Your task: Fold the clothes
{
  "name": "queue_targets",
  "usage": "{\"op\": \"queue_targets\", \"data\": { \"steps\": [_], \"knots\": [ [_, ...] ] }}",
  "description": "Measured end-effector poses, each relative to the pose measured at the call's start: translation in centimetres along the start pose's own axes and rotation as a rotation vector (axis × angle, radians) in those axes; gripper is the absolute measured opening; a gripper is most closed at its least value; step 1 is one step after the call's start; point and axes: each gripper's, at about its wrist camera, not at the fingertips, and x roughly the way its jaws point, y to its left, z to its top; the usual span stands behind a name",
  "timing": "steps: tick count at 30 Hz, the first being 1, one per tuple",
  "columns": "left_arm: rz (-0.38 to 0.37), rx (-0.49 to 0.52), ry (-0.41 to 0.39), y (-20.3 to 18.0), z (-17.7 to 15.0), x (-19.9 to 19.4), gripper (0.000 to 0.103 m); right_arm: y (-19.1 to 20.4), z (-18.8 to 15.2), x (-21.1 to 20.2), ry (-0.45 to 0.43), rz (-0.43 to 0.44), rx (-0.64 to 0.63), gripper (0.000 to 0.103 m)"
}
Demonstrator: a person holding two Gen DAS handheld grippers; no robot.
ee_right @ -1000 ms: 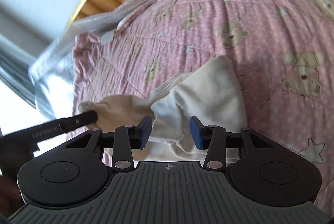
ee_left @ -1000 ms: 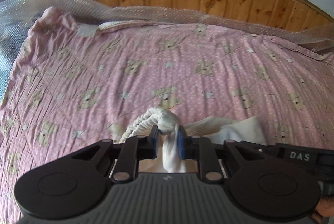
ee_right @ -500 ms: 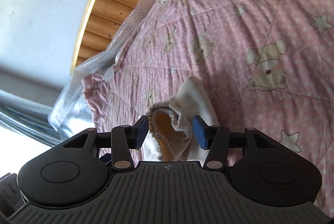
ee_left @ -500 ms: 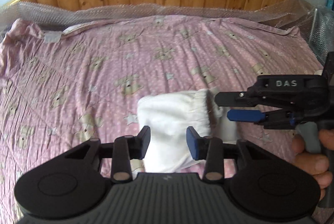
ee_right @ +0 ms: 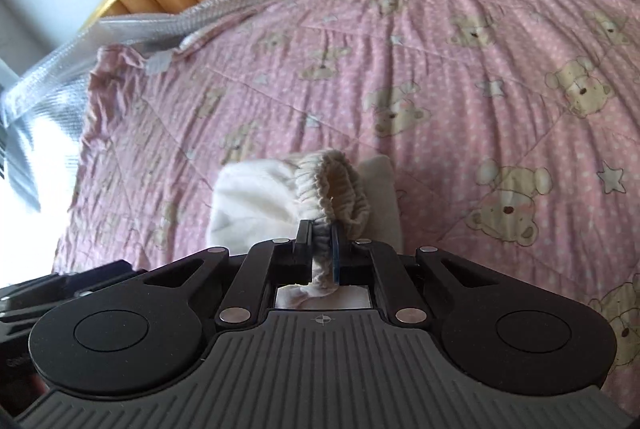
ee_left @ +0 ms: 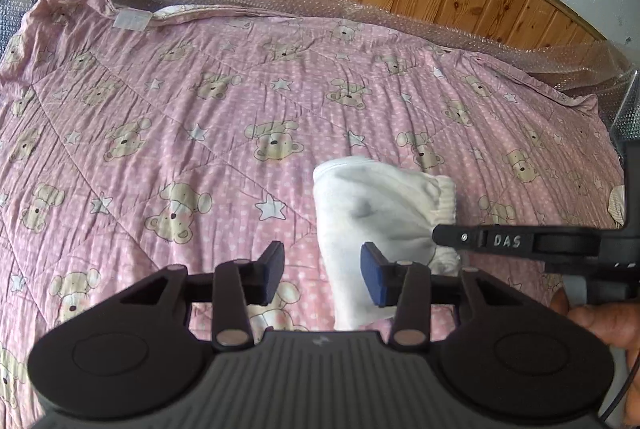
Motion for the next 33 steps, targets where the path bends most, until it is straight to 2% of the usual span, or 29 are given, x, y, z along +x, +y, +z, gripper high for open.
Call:
{"op": "queue_targets", "data": {
  "steps": [2,4,6,8,9,11,13,14,15,16,17,18,21,24,30,33],
  "knots": [
    [-0.003,-0.022,0.036,0.1,0.5,1.9,0.046,-0.6,-0.3,0.8,0.005,0.014,-0.005,0.008],
    [-0.020,-0.055,0.066,0.3,1.0,3.3,0.048,-0.7,-0.3,0.3,0.004,0.027,-0.001,0.013],
    [-0.043,-0.101,0.083,1.0,1.5,4.4,0.053,-0.5,-0.2,-1.4,-0.064,0.017,0.003,0.046],
    [-0.070,-0.145,0.097,1.6,2.0,5.5,0.059,-0.2,-0.2,-2.4,-0.116,-0.011,-0.024,0.065],
    [-0.073,-0.162,0.103,1.8,2.1,5.9,0.059,-0.2,-0.1,-2.4,-0.121,-0.019,-0.042,0.068],
    [-0.086,-0.185,0.118,2.0,2.3,6.9,0.062,-0.4,0.0,-1.1,-0.082,-0.003,-0.052,0.067],
    [-0.100,-0.190,0.130,1.9,2.3,7.7,0.058,-1.0,-0.2,0.3,-0.043,0.023,-0.035,0.062],
    [-0.108,-0.179,0.128,1.7,2.2,7.8,0.044,-1.3,-0.3,0.9,-0.023,0.040,-0.018,0.044],
    [-0.114,-0.162,0.122,1.5,2.1,7.7,0.029,-1.5,-0.5,1.2,-0.014,0.064,0.005,0.037],
    [-0.107,-0.143,0.114,1.2,2.0,7.5,0.026,-1.3,-0.6,1.1,-0.021,0.068,0.012,0.035],
    [-0.090,-0.129,0.101,1.1,1.9,7.0,0.016,-0.9,-0.6,0.9,-0.026,0.064,-0.002,0.030],
    [-0.077,-0.127,0.091,1.1,1.9,6.5,0.011,-0.3,-0.5,0.5,-0.035,0.061,-0.017,0.027],
    [-0.040,-0.178,0.068,3.1,2.0,4.4,0.010,2.0,0.2,-0.6,-0.057,0.083,-0.051,0.024],
    [0.025,-0.234,0.060,7.0,2.4,2.5,0.010,5.7,1.0,-0.5,-0.050,0.126,-0.093,0.024],
    [0.223,-0.333,0.038,17.6,4.0,-1.4,0.010,16.2,1.5,4.9,0.011,0.246,-0.192,0.023],
    [0.284,-0.412,0.027,23.2,3.8,-2.9,0.010,22.1,1.8,8.1,0.050,0.297,-0.255,0.023]
  ]
}}
